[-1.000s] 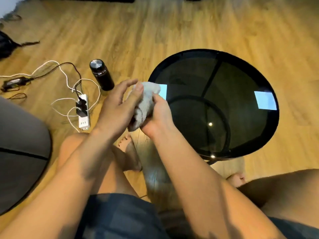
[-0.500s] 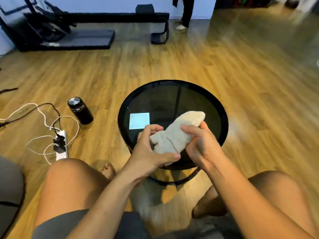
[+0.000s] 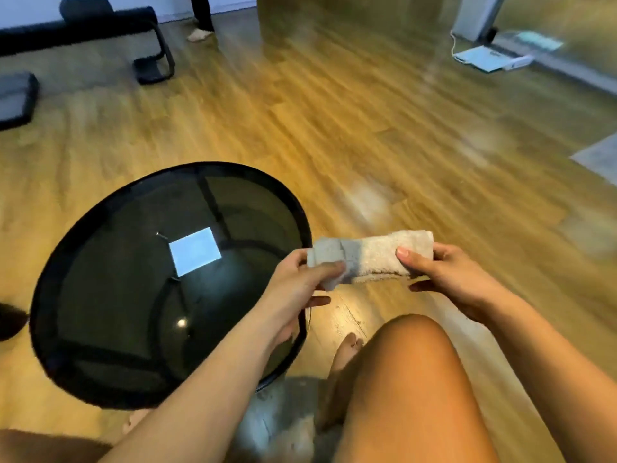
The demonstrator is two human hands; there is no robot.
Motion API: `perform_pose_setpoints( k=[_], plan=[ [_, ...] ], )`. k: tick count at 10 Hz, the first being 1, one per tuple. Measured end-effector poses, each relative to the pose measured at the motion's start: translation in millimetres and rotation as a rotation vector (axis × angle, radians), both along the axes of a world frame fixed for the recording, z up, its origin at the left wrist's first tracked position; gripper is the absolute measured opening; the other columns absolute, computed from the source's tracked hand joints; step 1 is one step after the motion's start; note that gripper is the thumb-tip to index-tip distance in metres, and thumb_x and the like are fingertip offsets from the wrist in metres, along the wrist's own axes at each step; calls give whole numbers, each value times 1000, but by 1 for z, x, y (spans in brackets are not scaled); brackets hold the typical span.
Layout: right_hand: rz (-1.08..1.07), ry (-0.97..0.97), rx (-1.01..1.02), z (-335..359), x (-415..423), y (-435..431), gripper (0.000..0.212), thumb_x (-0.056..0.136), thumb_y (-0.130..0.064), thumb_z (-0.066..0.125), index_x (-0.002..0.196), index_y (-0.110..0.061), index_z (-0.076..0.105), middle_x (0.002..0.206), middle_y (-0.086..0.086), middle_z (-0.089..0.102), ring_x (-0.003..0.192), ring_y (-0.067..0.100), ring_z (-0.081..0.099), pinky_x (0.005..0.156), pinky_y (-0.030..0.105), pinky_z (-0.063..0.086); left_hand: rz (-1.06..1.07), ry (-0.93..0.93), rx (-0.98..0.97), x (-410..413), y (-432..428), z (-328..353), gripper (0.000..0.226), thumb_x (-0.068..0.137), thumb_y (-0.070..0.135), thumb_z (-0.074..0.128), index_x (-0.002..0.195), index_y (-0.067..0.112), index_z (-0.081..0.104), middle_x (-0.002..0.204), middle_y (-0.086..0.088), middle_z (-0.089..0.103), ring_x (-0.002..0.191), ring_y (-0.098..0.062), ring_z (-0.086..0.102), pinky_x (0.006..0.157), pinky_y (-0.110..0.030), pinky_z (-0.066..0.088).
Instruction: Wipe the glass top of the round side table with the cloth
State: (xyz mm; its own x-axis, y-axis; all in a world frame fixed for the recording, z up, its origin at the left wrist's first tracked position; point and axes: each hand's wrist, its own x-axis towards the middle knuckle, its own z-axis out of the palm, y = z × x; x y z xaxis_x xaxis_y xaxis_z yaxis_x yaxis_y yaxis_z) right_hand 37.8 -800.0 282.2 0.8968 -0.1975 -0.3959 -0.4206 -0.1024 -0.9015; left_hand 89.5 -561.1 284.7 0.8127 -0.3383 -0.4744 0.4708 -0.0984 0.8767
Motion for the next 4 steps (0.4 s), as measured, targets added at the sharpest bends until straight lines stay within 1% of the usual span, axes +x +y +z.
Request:
perform_pose_setpoints(
  k=[1,2,3,4],
  plan=[
    [-137,20,36,-44,8,-32,34,76,-34,76,102,-13,70,88,3,74,63,6,65,59,27,54,-2,28,69,19,-42,-36,41,81,24,76,118,22,59,107,1,71,94,-16,69,82,-39,58],
    [-336,48,-6,-109,27,-66,17,86,-19,74,98,-9,69,83,6,71,55,7,63,54,25,53,33,60,151,49,-96,-98,38,83,24,75,117,23,57,110,-1,70,94,-19,68,78,-38,56],
    [-381,143,-28,-155,39,-80,25,90,-18,71,111,-6,66,85,6,71,62,12,64,60,28,54,32,89,270,65,-121,-140,46,85,23,73,125,21,52,118,-4,67,99,-25,66,84,-42,55],
    [-357,460,-59,-217,47,-91,58,91,-28,69,141,-9,44,109,9,63,91,27,63,77,42,56,30,205,533,78,-133,-190,67,86,28,68,142,13,34,133,-14,54,108,-32,57,92,-45,50]
  ],
)
